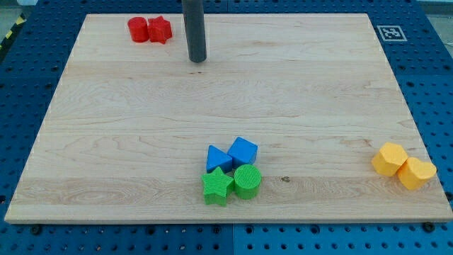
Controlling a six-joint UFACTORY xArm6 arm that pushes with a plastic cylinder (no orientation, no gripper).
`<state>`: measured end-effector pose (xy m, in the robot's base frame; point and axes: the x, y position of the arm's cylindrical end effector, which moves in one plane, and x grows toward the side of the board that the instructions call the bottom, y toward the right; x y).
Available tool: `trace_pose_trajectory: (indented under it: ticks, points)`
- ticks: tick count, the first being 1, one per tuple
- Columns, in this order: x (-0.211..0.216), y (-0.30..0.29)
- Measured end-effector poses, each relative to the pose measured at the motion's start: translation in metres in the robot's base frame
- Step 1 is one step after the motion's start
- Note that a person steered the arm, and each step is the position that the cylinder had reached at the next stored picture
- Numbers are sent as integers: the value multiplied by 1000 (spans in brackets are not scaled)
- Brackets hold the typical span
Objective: Move your arm towards center right corner
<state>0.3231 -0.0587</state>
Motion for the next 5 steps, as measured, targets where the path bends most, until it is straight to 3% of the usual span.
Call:
trace_pose_trajectory:
  ticks: [1,3,5]
  points:
    - [0,0]
    - [69,16]
    - [74,194]
